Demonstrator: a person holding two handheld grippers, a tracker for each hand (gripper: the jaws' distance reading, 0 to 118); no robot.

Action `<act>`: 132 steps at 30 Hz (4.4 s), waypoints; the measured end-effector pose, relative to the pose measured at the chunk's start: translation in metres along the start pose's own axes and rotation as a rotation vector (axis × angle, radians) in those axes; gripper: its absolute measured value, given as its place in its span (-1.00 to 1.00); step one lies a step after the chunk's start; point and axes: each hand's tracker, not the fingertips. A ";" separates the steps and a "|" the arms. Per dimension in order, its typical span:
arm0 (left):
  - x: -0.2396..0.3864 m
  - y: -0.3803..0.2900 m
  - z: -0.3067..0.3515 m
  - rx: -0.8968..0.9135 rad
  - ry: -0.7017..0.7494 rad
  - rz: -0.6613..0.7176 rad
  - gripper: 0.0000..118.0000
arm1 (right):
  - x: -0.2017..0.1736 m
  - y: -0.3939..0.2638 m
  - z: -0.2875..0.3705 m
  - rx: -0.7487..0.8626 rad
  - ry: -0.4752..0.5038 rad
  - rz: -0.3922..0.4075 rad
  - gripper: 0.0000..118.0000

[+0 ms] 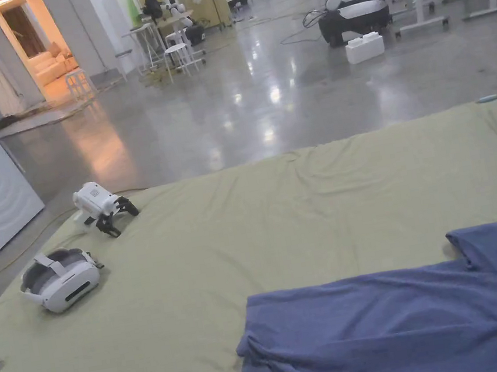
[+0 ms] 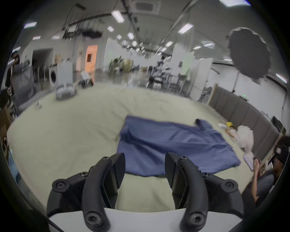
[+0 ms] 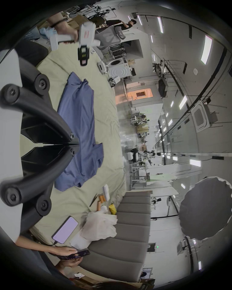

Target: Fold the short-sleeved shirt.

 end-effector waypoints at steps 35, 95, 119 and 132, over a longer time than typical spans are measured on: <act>-0.012 0.005 -0.030 -0.190 0.100 -0.130 -1.00 | 0.093 -0.041 -0.190 -0.393 -0.292 -0.094 -0.88; -0.033 0.029 -0.129 -0.303 0.118 -0.012 -0.30 | 0.019 0.007 -0.033 -0.162 -0.056 0.049 -1.00; -0.011 0.033 -0.134 -0.369 0.125 -0.073 -0.98 | 0.107 0.004 -0.327 -0.708 -0.144 0.027 -0.99; -0.044 -0.044 0.083 -0.198 -0.034 -0.039 -1.00 | 0.099 -0.030 -0.085 -0.486 -0.068 -0.076 -0.99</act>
